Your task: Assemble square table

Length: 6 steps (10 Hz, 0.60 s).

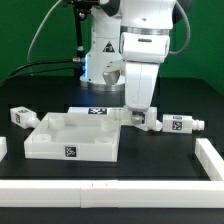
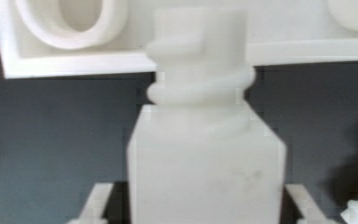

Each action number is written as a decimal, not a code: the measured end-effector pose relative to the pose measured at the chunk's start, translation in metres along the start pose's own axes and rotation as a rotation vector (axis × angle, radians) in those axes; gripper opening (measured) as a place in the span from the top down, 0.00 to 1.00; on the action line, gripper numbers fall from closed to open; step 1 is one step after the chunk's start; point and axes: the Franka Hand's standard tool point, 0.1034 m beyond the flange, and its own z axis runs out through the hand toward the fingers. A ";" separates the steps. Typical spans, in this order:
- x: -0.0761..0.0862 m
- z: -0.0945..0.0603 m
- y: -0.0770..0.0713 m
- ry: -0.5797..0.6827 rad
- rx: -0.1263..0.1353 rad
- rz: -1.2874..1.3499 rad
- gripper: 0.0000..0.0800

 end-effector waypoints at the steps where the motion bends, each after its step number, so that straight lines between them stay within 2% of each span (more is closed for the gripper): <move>1: -0.002 0.000 0.000 0.007 -0.007 0.013 0.67; 2: -0.019 -0.002 -0.010 0.040 -0.041 0.102 0.67; 3: -0.036 -0.004 -0.028 0.043 -0.028 0.205 0.67; 4: -0.041 -0.004 -0.036 0.027 0.011 0.329 0.67; 6: -0.040 -0.003 -0.035 0.029 0.008 0.305 0.67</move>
Offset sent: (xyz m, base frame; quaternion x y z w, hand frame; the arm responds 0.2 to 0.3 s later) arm -0.0452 -0.0365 0.0064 0.0883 -0.0614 0.3724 0.9218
